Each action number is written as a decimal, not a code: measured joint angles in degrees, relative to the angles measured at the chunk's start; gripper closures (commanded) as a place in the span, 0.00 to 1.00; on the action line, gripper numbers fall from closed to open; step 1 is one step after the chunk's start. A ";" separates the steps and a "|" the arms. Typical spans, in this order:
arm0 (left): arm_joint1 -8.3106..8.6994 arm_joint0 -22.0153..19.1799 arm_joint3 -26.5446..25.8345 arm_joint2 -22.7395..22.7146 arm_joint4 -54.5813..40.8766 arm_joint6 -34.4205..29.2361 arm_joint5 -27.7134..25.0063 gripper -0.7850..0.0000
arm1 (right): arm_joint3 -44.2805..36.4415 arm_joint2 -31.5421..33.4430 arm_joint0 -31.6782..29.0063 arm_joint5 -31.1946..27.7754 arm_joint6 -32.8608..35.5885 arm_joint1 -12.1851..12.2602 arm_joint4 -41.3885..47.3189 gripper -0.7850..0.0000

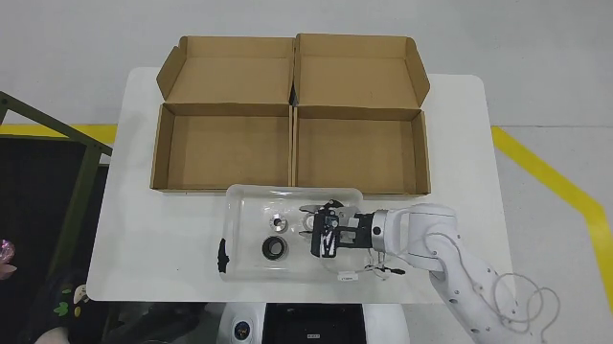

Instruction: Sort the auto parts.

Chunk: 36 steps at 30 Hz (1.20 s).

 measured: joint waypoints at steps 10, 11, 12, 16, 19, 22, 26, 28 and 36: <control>0.00 0.00 0.00 0.00 0.00 0.00 0.00 0.00 | -2.86 2.21 0.78 -1.25 -6.53 0.68 0.21 1.00; 0.00 0.00 0.00 0.00 0.00 0.00 0.00 0.00 | -2.91 2.53 1.03 -1.20 -7.14 0.72 0.49 1.00; 0.00 0.00 0.00 0.00 0.00 0.00 0.00 0.00 | -2.94 2.94 1.32 -1.14 -7.96 0.78 0.86 1.00; 0.00 0.00 0.00 0.00 0.00 0.00 0.00 0.00 | -2.75 4.01 2.14 -1.43 -10.22 0.97 1.92 1.00; 0.00 0.00 0.00 0.00 0.00 0.00 0.00 0.00 | -2.10 5.19 2.77 -1.39 -11.66 1.13 3.02 1.00; 0.00 0.00 0.00 0.00 0.00 0.00 0.00 0.00 | -0.95 6.23 3.46 -1.32 -12.90 1.26 4.45 1.00; 0.00 0.00 0.00 0.00 0.00 0.00 0.00 0.00 | 1.47 6.45 5.03 -2.00 -14.38 1.29 6.87 1.00; 0.00 0.00 0.00 0.00 0.00 0.00 0.00 0.00 | 2.84 6.11 6.30 -2.40 -15.14 1.22 7.74 1.00; 0.00 0.00 0.00 0.00 0.00 0.00 0.00 0.00 | 8.88 4.39 11.20 0.04 -16.68 0.69 9.52 1.00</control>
